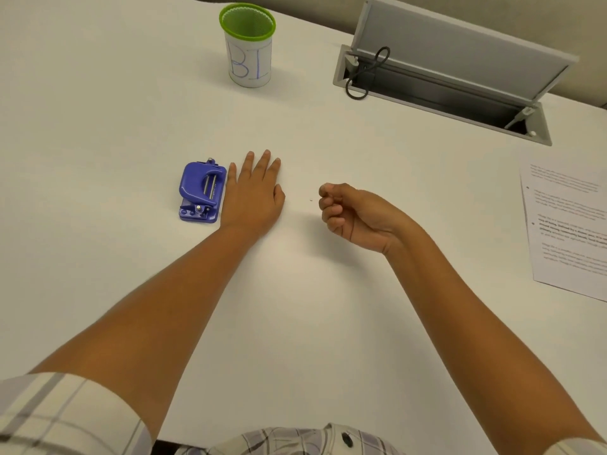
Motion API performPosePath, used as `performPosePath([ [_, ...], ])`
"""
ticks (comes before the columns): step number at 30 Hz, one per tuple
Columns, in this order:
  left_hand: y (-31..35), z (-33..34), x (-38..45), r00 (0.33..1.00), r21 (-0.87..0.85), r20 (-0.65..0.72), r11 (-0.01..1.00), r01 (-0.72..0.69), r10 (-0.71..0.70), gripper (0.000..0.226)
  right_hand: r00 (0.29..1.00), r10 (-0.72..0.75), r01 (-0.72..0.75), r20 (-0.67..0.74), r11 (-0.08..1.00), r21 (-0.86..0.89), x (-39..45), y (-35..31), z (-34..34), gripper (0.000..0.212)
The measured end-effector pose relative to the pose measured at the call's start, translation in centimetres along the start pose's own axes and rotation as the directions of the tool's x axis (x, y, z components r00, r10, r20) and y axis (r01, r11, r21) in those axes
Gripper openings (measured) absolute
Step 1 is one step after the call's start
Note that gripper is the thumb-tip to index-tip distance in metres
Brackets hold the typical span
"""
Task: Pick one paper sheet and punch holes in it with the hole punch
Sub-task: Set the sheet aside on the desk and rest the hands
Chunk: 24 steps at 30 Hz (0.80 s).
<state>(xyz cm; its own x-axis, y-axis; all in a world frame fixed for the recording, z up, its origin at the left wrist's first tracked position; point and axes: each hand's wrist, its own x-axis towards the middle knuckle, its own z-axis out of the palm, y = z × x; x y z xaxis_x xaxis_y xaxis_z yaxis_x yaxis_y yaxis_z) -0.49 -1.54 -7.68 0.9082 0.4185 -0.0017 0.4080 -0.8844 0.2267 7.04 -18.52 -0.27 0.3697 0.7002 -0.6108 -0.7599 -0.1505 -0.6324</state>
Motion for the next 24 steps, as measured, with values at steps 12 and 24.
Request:
performPosePath([
  [12, 0.0, 0.2, -0.2, 1.0, 0.007, -0.008, 1.0, -0.003, 0.003, 0.053, 0.998, -0.054, 0.05, 0.042, 0.993, 0.105, 2.3, -4.5, 2.3, 0.018],
  [24, -0.2, 0.5, -0.1, 1.0, -0.011, -0.013, 1.0, 0.005, -0.005, 0.054, 0.877, -0.424, 0.357, -0.225, 0.889, -0.285, 13.2, -17.8, 11.3, 0.019],
])
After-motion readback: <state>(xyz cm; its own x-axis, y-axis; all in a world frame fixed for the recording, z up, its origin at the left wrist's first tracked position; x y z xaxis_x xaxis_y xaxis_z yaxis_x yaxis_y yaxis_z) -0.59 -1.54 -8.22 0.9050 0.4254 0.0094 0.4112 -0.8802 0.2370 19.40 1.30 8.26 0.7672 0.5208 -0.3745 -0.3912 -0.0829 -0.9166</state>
